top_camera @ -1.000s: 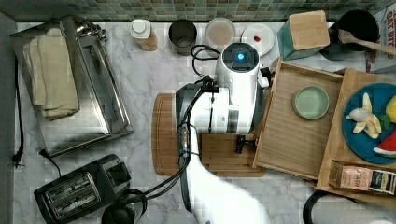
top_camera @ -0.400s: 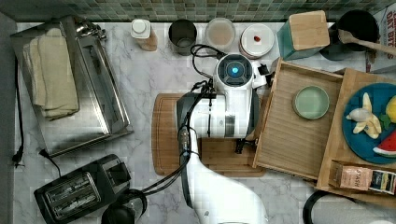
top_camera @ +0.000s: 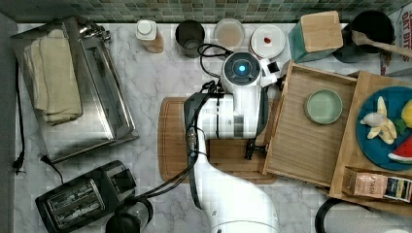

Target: Close the drawer.

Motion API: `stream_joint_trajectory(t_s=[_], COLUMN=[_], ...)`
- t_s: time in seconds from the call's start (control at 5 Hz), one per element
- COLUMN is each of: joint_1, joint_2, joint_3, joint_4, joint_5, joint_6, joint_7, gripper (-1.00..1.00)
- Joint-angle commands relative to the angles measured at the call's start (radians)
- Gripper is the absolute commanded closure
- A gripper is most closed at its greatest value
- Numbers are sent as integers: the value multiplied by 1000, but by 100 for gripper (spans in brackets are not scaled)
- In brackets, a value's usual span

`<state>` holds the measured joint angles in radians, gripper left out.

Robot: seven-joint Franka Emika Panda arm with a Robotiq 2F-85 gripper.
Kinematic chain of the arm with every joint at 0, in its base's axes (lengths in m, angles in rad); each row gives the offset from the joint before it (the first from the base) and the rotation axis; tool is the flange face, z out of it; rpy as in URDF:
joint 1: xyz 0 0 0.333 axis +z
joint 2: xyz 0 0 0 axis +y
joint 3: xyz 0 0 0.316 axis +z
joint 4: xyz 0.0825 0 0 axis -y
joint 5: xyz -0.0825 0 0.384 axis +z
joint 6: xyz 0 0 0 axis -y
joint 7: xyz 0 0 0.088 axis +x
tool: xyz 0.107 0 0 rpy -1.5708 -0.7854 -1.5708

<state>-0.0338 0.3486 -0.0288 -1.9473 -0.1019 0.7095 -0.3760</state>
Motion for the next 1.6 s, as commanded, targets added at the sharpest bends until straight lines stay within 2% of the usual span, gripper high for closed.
stream_joint_trajectory(t_s=[0.2, 0.4, 1.0, 1.2, 1.4, 1.6], joint_1=[16, 19, -55, -89, -148, -200], joint_2=[51, 45, 10, -15, -43, -42], joint_3=[4, -5, -22, -42, -63, -88], joint_4=[74, 68, 10, -30, -77, -56], joint_5=[-66, -71, -52, -42, -19, -32], joint_6=[4, -10, 17, 34, 72, 26], joint_7=[6, -13, -124, -162, -257, -325], gripper=[100, 100, 100, 100, 100, 100])
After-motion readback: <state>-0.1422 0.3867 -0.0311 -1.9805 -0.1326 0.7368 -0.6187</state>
